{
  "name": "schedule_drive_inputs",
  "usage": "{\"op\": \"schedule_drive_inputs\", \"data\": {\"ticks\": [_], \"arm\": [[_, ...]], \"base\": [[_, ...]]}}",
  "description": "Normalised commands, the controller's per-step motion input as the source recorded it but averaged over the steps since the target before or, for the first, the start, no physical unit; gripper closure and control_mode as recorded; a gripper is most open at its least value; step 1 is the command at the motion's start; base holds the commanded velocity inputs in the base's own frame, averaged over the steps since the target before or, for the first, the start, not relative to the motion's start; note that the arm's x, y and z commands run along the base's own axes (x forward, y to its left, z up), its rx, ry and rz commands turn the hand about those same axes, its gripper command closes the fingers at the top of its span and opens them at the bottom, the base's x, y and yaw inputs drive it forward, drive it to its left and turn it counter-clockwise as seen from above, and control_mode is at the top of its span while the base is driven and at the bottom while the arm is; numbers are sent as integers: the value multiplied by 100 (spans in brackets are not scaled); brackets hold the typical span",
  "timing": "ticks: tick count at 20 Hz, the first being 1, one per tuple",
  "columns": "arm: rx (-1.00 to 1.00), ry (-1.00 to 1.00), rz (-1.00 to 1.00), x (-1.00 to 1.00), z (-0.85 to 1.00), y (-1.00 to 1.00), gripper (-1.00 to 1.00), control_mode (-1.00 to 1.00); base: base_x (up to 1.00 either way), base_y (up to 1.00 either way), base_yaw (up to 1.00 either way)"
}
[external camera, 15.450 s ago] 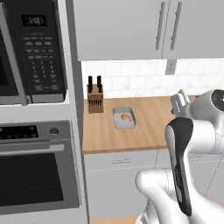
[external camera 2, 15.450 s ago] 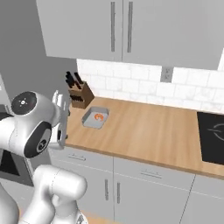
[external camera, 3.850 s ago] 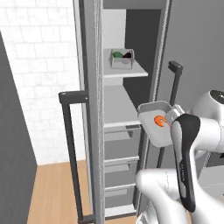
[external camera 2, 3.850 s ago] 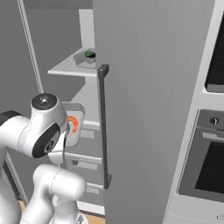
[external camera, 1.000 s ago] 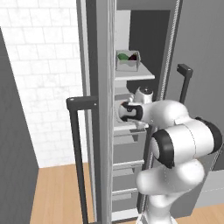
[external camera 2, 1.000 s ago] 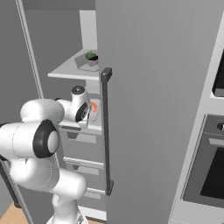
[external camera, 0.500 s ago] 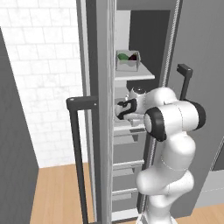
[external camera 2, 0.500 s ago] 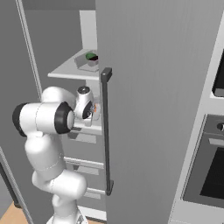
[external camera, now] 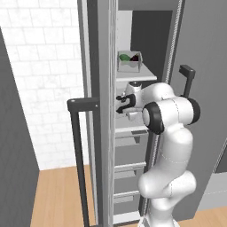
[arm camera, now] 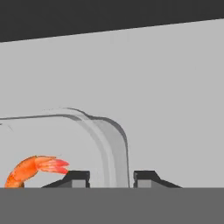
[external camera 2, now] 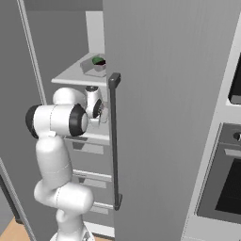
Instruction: Take the meat container that has the shrimp and place it on the second highest rack of the freezer. Then take the vegetable container that has the broccoli and eggplant and place it on the highest rack of the freezer.
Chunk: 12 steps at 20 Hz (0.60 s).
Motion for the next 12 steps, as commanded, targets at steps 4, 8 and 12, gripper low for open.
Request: {"op": "schedule_drive_inputs", "data": {"ticks": [4,8,12], "arm": [[0,-1,-5,-42,-2,0,-100,-100],[0,-7,0,-97,0,0,-100,-100],[0,-17,0,-81,31,0,-100,-100]], "base": [[0,0,0],[0,0,0],[0,0,0]]}}
